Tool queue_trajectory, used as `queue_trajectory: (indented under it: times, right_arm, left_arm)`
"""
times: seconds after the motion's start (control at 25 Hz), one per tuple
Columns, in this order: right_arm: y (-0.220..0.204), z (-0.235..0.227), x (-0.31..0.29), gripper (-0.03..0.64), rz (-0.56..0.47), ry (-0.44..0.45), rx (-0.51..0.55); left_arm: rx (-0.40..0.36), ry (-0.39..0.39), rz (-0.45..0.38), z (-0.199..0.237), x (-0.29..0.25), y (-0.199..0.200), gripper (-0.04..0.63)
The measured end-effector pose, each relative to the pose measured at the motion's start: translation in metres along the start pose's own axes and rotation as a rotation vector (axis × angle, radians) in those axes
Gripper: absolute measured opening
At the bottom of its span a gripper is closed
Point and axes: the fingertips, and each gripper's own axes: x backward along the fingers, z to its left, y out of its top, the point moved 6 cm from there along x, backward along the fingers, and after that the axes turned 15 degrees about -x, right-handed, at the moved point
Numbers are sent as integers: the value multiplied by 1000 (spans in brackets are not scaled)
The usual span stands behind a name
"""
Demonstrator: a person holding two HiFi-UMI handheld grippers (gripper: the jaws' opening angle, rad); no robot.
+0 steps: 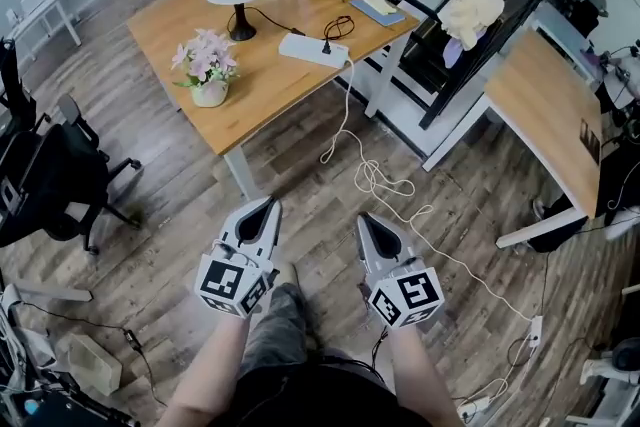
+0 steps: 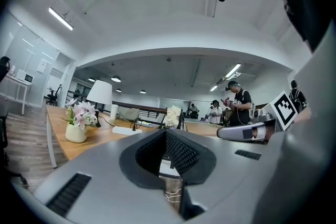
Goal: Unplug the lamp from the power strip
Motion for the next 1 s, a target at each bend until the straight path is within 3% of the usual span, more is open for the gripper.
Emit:
queue_trajectory:
  times: [0.56,1.0]
  right_arm:
    - [35,-51,-118,8,3,-51,-22]
    - [38,-76,-175,8,24,-84,-24]
  left_arm:
    - [8,-91,5,82,-115,-9,-3]
    - [25,-117,9,125,-163,-25,-3]
